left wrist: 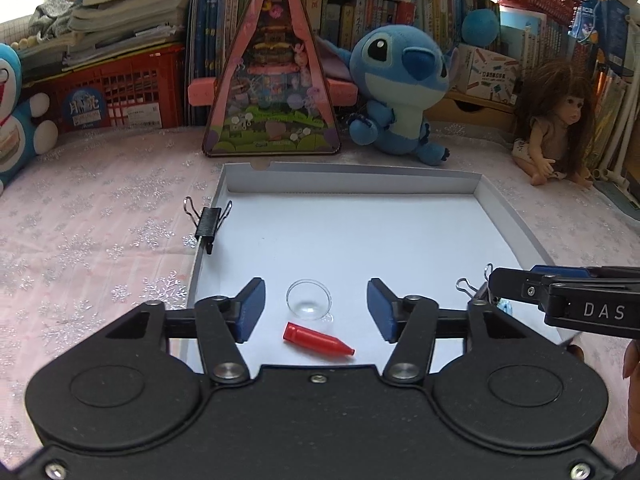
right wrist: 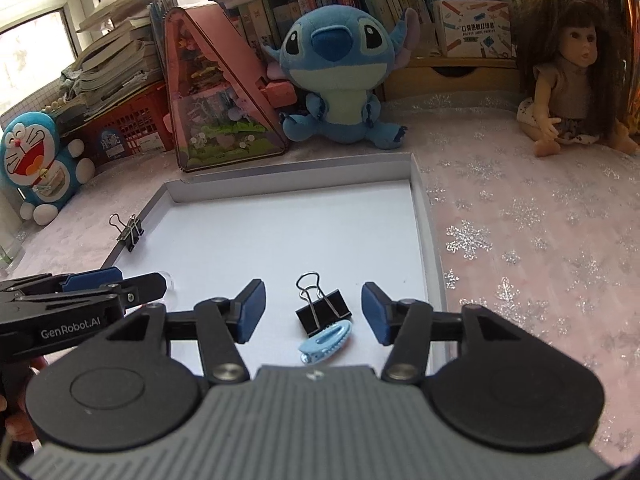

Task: Organize rigid objects
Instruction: 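Lower the clear lid into the tray with the left gripper while the right drops the binder clip, then grasp a black round cap with the left gripper while the right grasps the decorated badge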

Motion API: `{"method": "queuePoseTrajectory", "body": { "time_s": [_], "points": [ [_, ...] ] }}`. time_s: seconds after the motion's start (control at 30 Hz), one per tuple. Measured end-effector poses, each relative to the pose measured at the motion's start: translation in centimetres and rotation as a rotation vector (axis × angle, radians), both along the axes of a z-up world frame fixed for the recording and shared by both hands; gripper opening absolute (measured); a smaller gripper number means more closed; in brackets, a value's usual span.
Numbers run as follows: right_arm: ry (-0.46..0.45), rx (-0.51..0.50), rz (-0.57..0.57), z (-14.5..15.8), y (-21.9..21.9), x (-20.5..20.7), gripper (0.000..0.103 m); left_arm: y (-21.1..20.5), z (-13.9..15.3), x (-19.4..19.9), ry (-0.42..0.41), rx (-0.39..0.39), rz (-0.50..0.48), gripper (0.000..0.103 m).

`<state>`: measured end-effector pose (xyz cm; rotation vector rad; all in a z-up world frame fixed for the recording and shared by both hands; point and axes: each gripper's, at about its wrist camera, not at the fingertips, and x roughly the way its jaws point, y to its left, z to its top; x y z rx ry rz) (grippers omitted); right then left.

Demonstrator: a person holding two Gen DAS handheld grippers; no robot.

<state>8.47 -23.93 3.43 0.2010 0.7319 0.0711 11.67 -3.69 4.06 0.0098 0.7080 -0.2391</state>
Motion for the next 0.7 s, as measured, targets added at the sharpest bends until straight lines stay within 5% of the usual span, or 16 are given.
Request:
{"method": "queuePoseTrajectory", "body": {
  "time_s": [0.4, 0.7],
  "points": [
    [-0.173, -0.139, 0.050, 0.8, 2.1, -6.5, 0.073, 0.7, 0.7, -7.2, -0.109, -0.013, -0.064, 0.058],
    [-0.205, -0.186, 0.038, -0.6, 2.3, -9.4, 0.073, 2.4, -1.2, -10.4, -0.118, -0.037, -0.047, 0.058]
  ]
}}
